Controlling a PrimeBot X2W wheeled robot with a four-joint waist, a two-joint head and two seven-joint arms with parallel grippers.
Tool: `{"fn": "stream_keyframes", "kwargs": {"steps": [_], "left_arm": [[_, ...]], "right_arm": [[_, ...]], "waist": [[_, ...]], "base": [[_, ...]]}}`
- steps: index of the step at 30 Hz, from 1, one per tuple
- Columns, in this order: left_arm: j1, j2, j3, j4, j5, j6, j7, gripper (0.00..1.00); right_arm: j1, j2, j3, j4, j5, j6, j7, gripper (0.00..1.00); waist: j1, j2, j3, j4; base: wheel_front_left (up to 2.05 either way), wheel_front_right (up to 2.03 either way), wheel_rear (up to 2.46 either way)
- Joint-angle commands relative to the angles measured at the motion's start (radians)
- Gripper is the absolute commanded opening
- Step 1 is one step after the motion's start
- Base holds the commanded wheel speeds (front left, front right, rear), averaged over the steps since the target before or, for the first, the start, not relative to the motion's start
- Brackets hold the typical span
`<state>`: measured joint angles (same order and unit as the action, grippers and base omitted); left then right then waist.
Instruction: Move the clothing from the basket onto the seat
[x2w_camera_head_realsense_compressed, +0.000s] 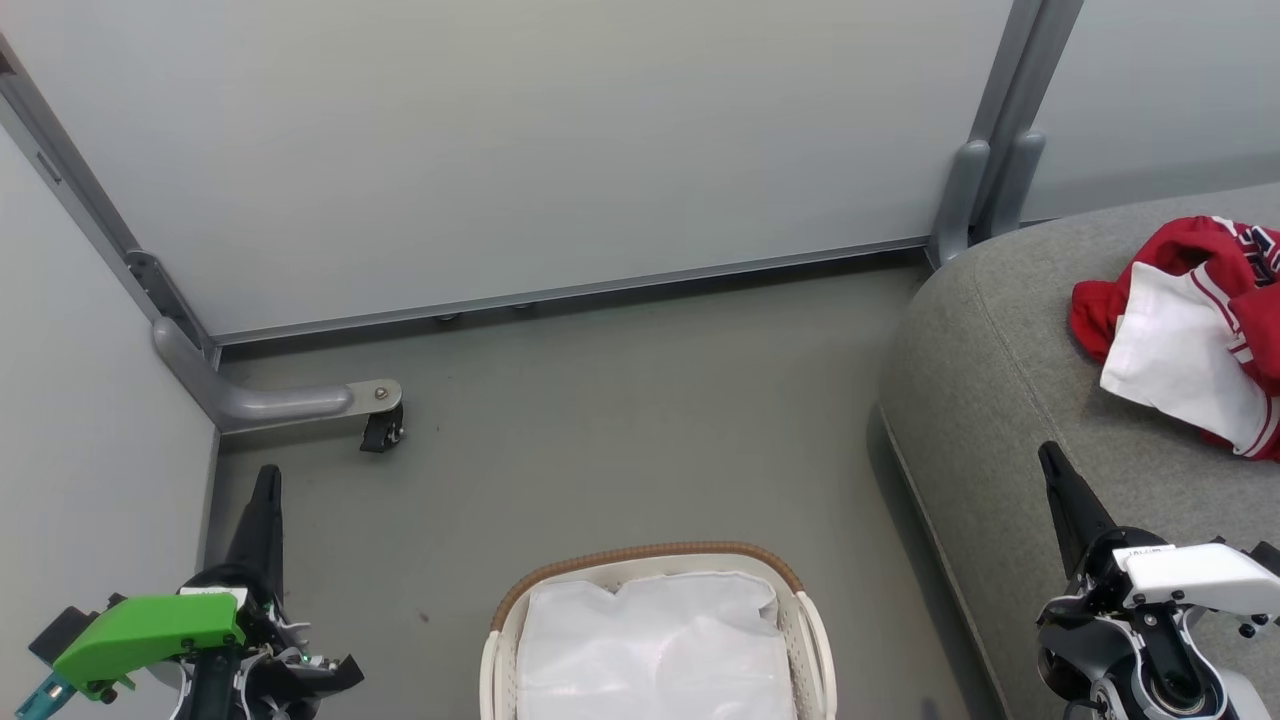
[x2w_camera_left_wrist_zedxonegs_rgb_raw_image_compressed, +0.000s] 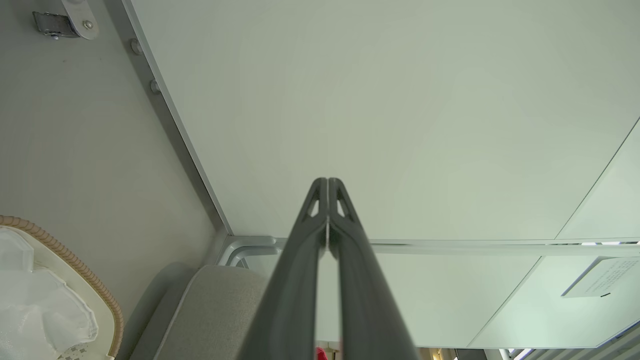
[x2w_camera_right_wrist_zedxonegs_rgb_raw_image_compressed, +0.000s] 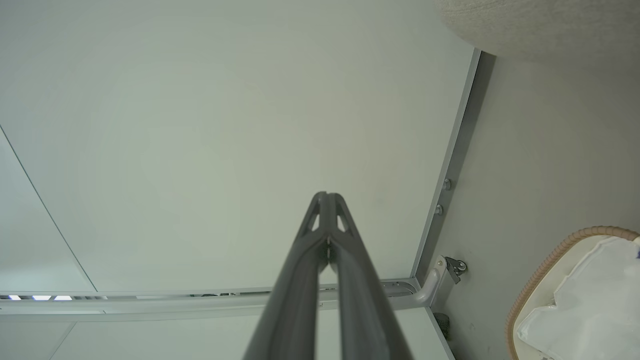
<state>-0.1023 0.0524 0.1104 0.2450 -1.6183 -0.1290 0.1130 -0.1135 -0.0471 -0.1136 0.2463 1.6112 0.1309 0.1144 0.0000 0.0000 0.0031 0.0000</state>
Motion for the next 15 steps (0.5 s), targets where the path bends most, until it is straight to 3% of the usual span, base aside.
{"fn": "stream_keyframes", "kwargs": {"steps": [1, 15], "left_arm": [[-0.011, 0.001, 0.003, -0.001, 0.006, -0.003, 0.001, 0.0], [-0.011, 0.0, 0.004, -0.001, 0.006, -0.003, 0.002, 0.0]], "right_arm": [[0.01, -0.006, -0.002, -0.003, 0.003, 0.0, 0.003, 0.0], [0.01, -0.006, -0.002, -0.003, 0.003, 0.0, 0.003, 0.0]], "waist": [[0.0, 0.0, 0.0, 0.0], [0.0, 0.0, 0.0, 0.0]], "base": [[0.0, 0.0, 0.0], [0.0, 0.0, 0.0]]}}
